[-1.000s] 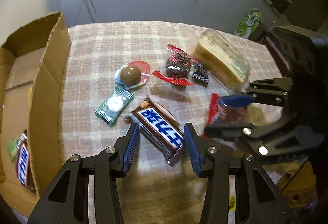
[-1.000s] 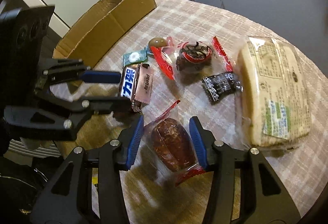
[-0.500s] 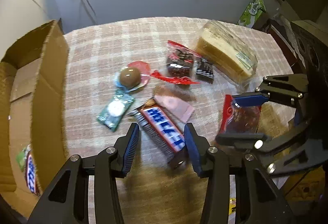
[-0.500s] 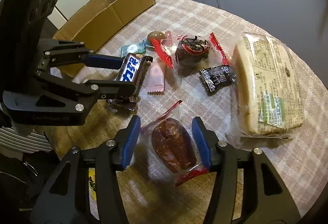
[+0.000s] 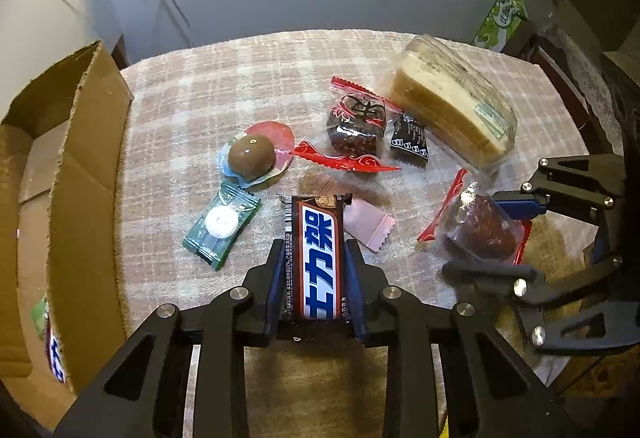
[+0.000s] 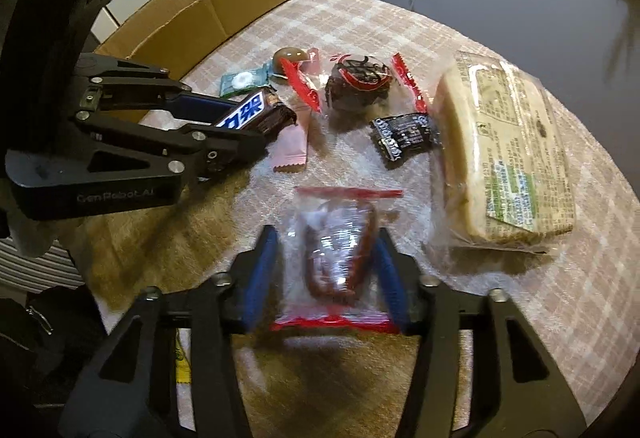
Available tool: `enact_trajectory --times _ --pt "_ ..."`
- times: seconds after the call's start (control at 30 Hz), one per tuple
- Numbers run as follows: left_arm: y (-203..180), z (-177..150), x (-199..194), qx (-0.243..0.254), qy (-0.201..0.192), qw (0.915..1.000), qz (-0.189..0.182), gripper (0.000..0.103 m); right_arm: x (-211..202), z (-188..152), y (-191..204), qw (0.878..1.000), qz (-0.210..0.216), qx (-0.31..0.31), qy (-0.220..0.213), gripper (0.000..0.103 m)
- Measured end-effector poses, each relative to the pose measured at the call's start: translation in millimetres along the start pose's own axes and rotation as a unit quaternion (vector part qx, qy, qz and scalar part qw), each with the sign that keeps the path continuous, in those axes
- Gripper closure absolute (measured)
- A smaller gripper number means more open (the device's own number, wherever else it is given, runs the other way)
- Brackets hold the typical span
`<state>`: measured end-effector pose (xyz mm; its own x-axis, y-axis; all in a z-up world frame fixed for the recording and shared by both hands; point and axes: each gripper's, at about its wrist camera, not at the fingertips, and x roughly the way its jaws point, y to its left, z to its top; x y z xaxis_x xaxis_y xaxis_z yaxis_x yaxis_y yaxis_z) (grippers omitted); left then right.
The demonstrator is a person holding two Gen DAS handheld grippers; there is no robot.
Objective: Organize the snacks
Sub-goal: 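Grasp another Snickers bar with left tool while right tool grasps the bagged chocolate, then carry the Snickers bar and bagged chocolate over the box and open both tools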
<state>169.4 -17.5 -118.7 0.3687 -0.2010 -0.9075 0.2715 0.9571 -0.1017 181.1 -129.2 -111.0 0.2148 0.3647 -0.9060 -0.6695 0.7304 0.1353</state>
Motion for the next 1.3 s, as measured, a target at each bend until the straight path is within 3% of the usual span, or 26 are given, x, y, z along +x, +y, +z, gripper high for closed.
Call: enact_trajectory --times 0.13,0.7,1.3 --pt "-2.2 -4.8 -3.7 -0.001 -0.003 1.0000 -0.009 0.076 -0.9 -0.2 -2.1 1.000 -0.006 0.008 -0.002 0.069" --pt "16.8 -21.0 -60.8 -0.010 -0.052 0.9984 -0.021 0.076 -32.7 -2.1 8.0 0.999 -0.013 0.023 -0.047 0.070" --pt "102.4 -42.0 -120.2 -0.071 -0.105 0.9918 0.014 0.076 -37.8 93.1 85.3 0.996 -0.002 -0.047 -0.080 0.070"
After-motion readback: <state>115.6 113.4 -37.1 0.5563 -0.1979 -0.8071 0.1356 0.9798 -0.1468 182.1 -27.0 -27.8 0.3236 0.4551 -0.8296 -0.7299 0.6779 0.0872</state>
